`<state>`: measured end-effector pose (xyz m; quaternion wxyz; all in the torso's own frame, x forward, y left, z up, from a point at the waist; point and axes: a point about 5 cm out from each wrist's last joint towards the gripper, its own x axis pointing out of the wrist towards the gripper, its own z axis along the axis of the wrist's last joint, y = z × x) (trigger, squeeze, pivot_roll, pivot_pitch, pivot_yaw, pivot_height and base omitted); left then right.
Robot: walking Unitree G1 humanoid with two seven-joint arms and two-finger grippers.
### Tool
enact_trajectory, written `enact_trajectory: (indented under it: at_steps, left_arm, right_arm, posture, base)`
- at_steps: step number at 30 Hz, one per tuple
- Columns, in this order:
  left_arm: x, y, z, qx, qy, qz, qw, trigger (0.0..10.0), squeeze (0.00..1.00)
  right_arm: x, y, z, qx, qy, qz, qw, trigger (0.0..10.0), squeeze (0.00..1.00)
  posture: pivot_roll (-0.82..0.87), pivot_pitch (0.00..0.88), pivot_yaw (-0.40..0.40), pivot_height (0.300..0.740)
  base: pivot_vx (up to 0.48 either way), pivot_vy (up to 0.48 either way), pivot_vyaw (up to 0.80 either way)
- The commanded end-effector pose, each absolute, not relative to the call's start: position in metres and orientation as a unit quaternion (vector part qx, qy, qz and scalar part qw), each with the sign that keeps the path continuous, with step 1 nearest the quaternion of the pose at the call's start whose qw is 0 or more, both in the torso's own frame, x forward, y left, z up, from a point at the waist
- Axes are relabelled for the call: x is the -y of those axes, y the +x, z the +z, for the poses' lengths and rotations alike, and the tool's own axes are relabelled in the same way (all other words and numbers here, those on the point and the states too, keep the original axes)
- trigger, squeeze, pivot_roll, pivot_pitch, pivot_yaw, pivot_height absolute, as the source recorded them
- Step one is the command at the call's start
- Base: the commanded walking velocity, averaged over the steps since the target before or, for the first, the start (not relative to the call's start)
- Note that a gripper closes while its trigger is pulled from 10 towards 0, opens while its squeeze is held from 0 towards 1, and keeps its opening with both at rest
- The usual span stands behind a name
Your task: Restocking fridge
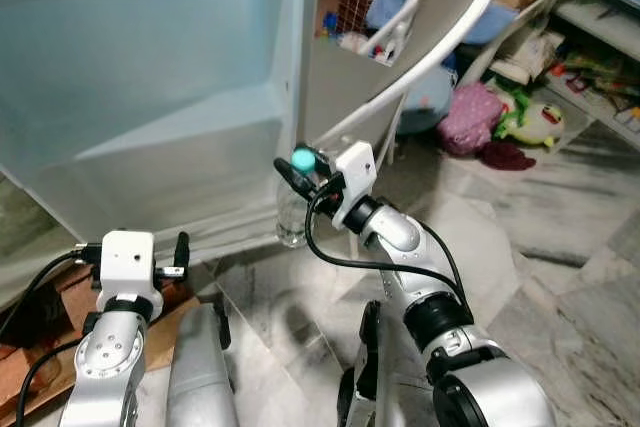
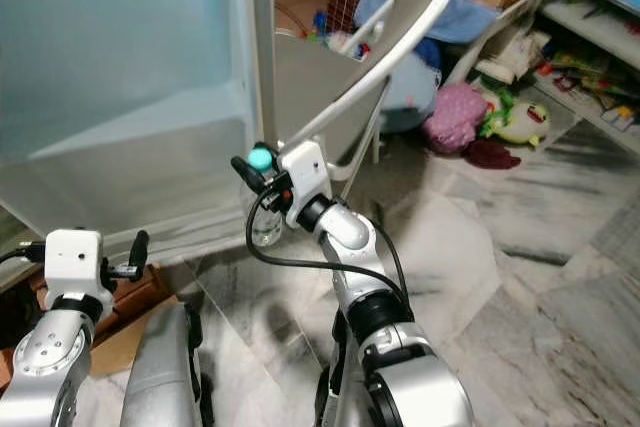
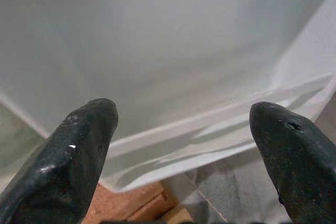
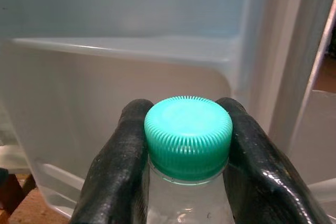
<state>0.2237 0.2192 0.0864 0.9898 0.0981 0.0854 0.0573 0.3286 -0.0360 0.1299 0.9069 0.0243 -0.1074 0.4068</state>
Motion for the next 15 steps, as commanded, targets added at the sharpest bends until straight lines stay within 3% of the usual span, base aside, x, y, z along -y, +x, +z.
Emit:
enact_trajectory:
  at_steps: [1,13,15]
  left_arm:
    - [-0.225,0.22,0.087,-0.088,0.108,0.072,0.988,10.0,0.0]
    - [-0.233,0.21,0.081,-0.108,0.114,0.098,0.983,10.0,0.0]
    - [-0.23,0.207,0.079,-0.114,0.114,0.083,0.983,10.0,0.0]
  right_arm:
    - [0.026,0.324,0.139,0.13,0.034,0.418,0.898,10.0,0.0]
    - [0.025,0.317,0.135,0.134,0.045,0.376,0.916,10.0,0.0]
    - [0.027,0.321,0.136,0.138,0.034,0.343,0.928,10.0,0.0]
  posture:
    - [0.25,0.118,-0.072,0.561]
    - [0.26,0.133,-0.069,0.561]
    - [0.26,0.14,-0.071,0.561]
  base:
    - [0.0,0.0,0.8]
    - [0.0,0.0,0.8]
    - [0.0,0.0,0.0]
